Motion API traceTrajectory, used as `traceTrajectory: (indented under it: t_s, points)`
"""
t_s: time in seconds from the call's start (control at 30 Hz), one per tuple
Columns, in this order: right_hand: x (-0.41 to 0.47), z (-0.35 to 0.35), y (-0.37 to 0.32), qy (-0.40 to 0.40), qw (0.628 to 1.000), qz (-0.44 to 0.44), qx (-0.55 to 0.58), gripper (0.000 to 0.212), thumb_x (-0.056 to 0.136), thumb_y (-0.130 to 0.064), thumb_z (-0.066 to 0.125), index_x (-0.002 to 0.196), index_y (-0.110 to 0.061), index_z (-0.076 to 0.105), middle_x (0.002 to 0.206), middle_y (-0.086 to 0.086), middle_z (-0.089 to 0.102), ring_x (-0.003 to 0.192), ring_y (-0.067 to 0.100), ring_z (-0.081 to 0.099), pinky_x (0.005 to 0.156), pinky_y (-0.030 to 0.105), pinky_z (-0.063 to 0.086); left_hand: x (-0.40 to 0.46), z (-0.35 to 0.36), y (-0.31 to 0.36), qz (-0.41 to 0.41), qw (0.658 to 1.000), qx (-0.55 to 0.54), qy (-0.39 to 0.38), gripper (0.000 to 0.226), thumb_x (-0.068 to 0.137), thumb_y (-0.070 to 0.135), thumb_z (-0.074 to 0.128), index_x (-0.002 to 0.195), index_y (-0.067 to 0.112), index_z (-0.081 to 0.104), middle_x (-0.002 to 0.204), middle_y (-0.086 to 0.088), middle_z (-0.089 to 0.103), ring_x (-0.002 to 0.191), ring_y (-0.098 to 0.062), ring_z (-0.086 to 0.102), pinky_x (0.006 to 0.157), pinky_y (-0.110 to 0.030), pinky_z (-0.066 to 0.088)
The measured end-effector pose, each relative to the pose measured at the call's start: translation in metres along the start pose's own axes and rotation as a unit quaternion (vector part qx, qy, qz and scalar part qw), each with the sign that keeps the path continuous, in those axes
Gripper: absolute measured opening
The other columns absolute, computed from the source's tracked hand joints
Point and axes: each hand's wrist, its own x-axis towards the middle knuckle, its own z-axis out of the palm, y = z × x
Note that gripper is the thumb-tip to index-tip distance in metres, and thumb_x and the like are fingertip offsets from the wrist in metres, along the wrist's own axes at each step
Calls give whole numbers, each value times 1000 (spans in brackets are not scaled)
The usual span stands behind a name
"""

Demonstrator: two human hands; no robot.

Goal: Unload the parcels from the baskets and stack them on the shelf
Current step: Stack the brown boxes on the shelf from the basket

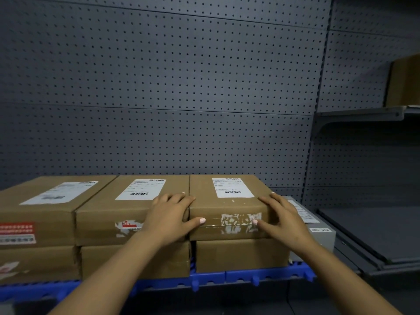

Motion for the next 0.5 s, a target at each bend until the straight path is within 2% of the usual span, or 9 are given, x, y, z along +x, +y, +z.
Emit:
traceTrajectory:
  t_s: [0.1,0.2,0.3,0.37,0.43,0.5]
  points:
    - [-7,-2,7,9,1000,-1,-24,88,75,-70,58,148,-39,20,159,-6,15,144,18,17,116,44,25,-2,1,1,1,1000,13,1,82,80,80,34,149,37,23,154,9,29,138,-17,27,113,-38,20]
    - [-17,-6,27,13,994,12,-106,115,60,-94,37,151,-38,-4,160,-4,10,146,19,10,118,47,15,-1,3,1,0,1000,11,8,90,73,86,28,148,36,25,153,8,31,138,-18,29,112,-39,22]
    - [-29,-10,52,-19,983,60,-175,124,52,-99,27,144,-36,-29,161,-1,5,147,28,4,116,53,6,0,4,2,0,1000,26,16,98,65,91,21,146,36,28,151,8,34,136,-18,33,111,-39,24]
    - [-35,-13,64,-62,978,101,-172,130,49,-99,29,145,-33,-28,161,3,10,147,31,6,114,57,5,1,6,5,-2,999,34,17,91,71,88,32,146,36,26,151,8,33,136,-17,31,112,-38,22]
    - [-39,-13,70,-94,974,113,-170,131,49,-98,35,149,-32,-19,160,3,15,147,28,8,115,58,7,1,7,6,-6,999,33,23,89,73,85,35,146,36,25,151,8,33,136,-17,31,112,-39,22]
    - [-42,-10,73,-93,977,99,-161,121,60,-89,49,152,-32,-5,159,1,18,147,27,9,117,54,11,1,7,6,-7,999,33,27,89,72,85,35,146,36,25,151,8,34,136,-18,32,112,-39,23]
